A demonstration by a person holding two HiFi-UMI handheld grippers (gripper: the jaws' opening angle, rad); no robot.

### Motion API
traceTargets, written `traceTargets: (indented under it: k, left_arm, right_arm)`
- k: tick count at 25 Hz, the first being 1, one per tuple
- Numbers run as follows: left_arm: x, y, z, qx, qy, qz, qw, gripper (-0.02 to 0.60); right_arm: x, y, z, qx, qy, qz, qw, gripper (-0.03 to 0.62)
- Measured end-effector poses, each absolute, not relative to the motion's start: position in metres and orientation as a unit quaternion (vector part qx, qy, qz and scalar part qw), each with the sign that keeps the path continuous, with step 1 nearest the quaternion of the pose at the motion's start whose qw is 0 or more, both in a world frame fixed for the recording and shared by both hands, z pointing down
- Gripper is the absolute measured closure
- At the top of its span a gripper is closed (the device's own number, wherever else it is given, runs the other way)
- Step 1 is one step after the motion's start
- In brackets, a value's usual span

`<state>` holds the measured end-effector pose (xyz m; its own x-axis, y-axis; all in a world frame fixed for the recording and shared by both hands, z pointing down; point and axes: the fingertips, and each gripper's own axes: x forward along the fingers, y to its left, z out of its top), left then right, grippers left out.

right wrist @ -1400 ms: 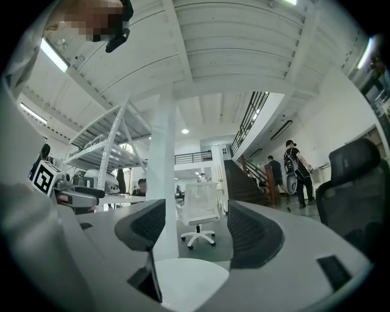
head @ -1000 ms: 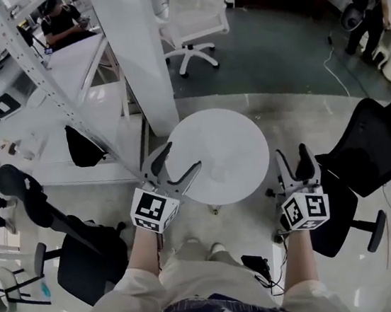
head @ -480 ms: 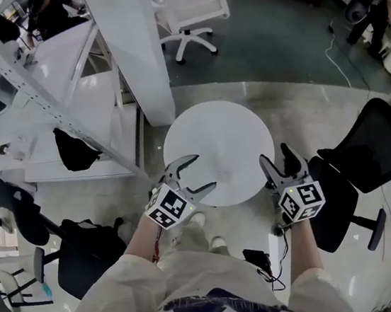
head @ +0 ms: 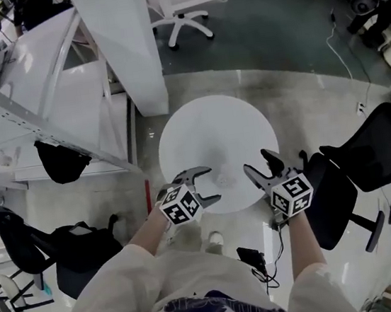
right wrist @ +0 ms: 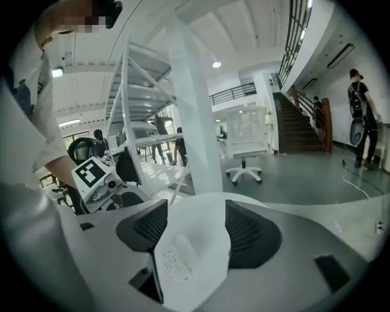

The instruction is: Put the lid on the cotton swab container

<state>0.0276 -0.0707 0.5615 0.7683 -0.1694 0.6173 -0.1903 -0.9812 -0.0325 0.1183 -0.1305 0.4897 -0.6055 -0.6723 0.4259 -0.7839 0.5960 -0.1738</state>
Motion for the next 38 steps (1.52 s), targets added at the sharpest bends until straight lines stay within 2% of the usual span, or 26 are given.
traceTargets:
  k: [9,18,29,38]
  left_arm:
    - [0.035,-0.077,0.628,0.931,-0.055,0.354,0.078,0.239]
    - [0.050,-0.080,0.657,0.928,-0.033,0.359,0.095,0.239]
    - [0.061,-0.078,0.669,0.926,-0.025,0.361,0.106,0.239]
    - [0.064,-0.084,0.673,0.925,-0.037,0.362,0.112,0.241]
  right_arm:
    - [0.083,-0.143,0.557,0.338,-0.884,0.216,0.239,0.290]
    - [0.077,-0.140,0.599,0.294,-0.880,0.237,0.289,0.306]
    - [0.074,-0.133,0.618,0.246,-0.878,0.252,0.324,0.378]
    - [0.072,-0.131,0.621,0.230,-0.876,0.275,0.321,0.433]
